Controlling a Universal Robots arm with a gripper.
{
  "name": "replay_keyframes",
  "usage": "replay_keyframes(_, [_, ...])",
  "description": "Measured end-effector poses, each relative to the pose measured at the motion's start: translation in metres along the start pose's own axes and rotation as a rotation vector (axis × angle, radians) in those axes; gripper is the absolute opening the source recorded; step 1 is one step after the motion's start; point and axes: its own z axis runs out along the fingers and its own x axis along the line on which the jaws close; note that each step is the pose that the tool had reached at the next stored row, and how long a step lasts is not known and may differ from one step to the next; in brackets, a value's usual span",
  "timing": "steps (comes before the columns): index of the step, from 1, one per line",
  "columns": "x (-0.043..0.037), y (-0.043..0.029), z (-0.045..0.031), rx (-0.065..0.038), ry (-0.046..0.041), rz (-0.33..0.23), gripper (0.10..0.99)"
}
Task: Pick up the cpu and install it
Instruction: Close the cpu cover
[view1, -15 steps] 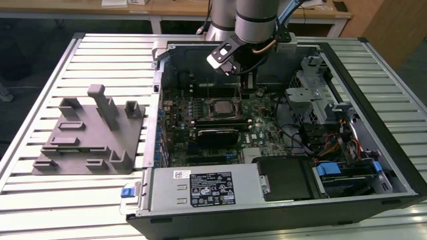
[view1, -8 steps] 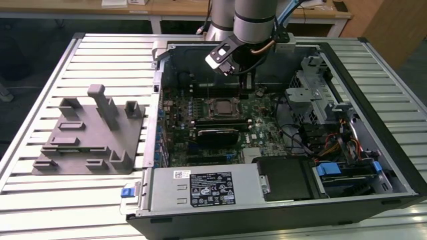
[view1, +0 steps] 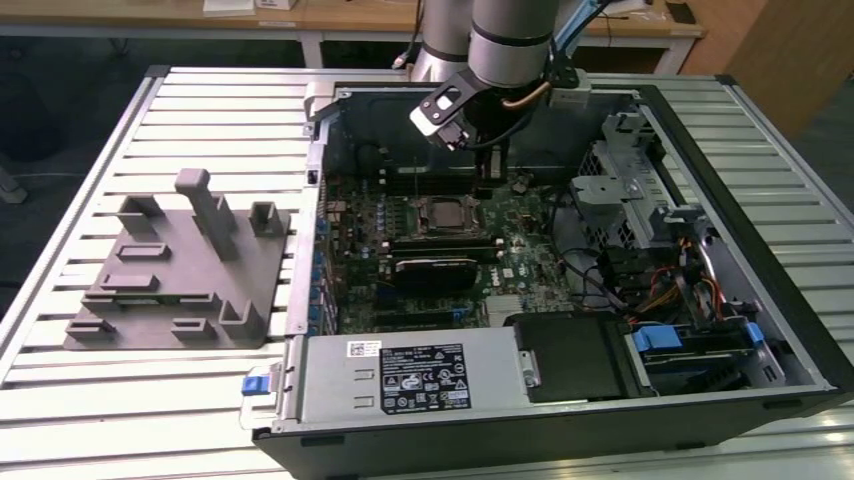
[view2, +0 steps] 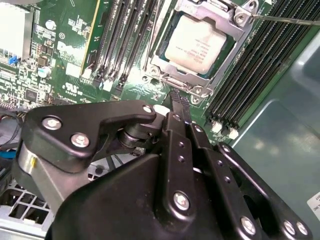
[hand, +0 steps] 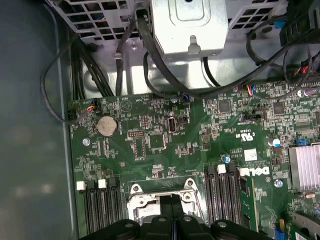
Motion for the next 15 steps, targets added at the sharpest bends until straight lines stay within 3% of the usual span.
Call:
replay_keyframes(6, [-0.0003,-0.0017,0.0013,0.0,0.0003,0.0,0.106])
replay_keyframes(15, [-0.0035,-0.0155,0.0074,0.0,0.0003,0.0,0.106])
